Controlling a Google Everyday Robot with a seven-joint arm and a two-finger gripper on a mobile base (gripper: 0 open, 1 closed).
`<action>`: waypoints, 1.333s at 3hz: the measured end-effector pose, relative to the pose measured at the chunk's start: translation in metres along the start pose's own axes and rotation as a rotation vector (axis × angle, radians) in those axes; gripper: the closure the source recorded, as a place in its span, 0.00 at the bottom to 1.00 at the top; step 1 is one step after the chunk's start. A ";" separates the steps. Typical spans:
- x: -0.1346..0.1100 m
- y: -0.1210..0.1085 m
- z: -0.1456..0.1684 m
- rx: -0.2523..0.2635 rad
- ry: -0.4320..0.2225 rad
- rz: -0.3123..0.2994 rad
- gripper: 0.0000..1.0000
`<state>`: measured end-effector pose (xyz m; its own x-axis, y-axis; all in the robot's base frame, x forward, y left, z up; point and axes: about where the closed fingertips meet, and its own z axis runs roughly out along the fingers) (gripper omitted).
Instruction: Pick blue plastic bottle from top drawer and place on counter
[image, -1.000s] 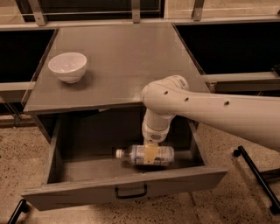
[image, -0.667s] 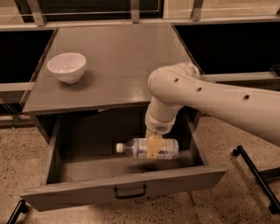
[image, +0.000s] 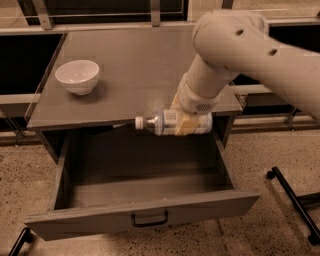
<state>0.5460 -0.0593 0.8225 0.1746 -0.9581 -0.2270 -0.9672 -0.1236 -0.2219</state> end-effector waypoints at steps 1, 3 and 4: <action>-0.008 -0.037 -0.051 0.070 0.027 -0.075 1.00; -0.011 -0.108 -0.055 -0.045 0.110 -0.031 1.00; -0.013 -0.156 -0.017 -0.103 0.079 0.151 0.98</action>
Offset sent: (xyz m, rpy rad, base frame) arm 0.1105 0.0091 0.1387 -0.1343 -0.0628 0.0754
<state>0.6909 -0.0316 0.8762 0.0144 -0.9846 -0.1740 -0.9958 0.0016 -0.0916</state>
